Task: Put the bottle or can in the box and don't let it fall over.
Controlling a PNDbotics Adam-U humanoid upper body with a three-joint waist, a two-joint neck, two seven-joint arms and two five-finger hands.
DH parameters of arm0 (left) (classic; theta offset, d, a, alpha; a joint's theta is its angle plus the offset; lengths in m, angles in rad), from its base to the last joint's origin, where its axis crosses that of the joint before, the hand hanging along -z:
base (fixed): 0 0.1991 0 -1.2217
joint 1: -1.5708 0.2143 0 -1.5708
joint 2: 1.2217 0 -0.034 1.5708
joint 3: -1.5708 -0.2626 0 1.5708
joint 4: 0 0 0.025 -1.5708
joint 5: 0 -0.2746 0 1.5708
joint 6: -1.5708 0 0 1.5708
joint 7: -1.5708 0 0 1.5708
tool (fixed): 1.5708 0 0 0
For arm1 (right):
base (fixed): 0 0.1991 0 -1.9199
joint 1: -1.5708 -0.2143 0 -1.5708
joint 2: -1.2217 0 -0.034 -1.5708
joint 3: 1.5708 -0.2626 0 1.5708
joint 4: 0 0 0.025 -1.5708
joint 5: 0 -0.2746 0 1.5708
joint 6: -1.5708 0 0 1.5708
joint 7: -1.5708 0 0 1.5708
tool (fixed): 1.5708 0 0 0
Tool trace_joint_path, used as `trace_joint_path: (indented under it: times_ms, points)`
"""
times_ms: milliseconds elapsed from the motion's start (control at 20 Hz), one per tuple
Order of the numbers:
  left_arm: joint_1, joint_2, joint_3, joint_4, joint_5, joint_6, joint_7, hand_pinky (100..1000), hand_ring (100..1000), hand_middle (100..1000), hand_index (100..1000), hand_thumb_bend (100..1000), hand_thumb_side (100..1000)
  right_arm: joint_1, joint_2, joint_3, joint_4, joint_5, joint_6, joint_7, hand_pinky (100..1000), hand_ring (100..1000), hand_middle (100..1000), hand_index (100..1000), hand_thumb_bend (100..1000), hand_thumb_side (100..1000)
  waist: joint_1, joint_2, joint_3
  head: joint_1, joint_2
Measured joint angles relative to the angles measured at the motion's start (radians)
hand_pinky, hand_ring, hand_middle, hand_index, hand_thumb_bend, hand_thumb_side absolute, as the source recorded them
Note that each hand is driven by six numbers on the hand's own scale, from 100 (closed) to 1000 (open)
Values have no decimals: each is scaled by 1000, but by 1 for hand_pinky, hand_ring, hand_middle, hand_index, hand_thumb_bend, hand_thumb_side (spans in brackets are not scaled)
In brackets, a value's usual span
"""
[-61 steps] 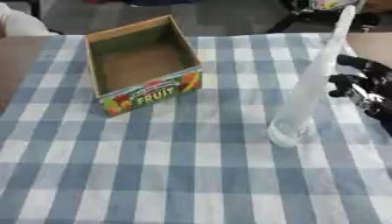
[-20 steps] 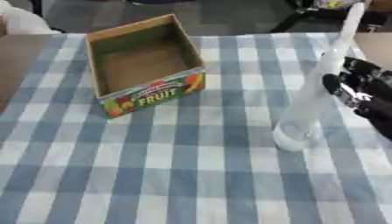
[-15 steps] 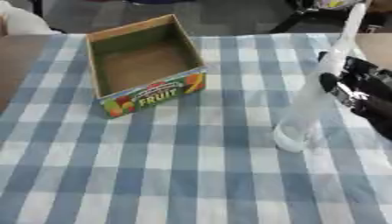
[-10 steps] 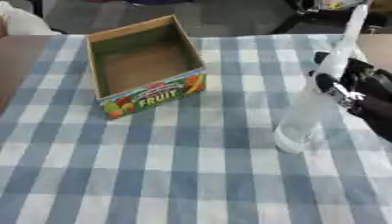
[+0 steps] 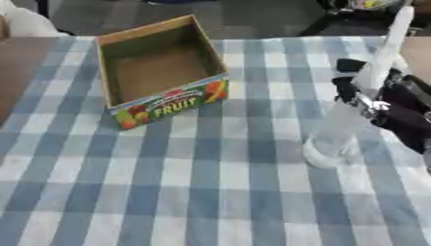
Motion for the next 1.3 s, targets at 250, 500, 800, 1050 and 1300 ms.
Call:
trace_joint_path:
  times_ms: [250, 500, 800, 1050, 1300]
  points:
    - [0, -7, 0, 0, 0, 0, 0, 994, 501, 605, 763, 801, 389, -2, 11, 3, 22, 15, -3, 0, 790, 890, 963, 819, 226, 340, 0, 2, 2, -3, -1]
    - [0, -8, 0, 0, 3, 1, -2, 995, 501, 605, 763, 800, 389, -5, 20, 11, 49, 26, -12, 7, 793, 895, 974, 833, 225, 351, 0, 5, 5, -5, -8]
    - [-1, -8, 0, 0, 7, -1, -5, 996, 500, 605, 763, 798, 388, 19, 28, 19, 76, 33, -34, 16, 793, 896, 975, 830, 220, 363, 0, 7, 7, -6, -8]
    - [-1, -8, 0, 0, 8, 0, -8, 996, 500, 604, 763, 798, 388, 31, 34, 26, 96, 34, -57, 23, 793, 899, 995, 834, 206, 381, 0, 9, 8, -6, -11]
    - [-2, -8, 0, 0, 8, 1, -9, 996, 500, 604, 763, 797, 388, 39, 47, 32, 121, 36, -78, 33, 794, 903, 1000, 842, 200, 382, 0, 9, 8, -6, -13]
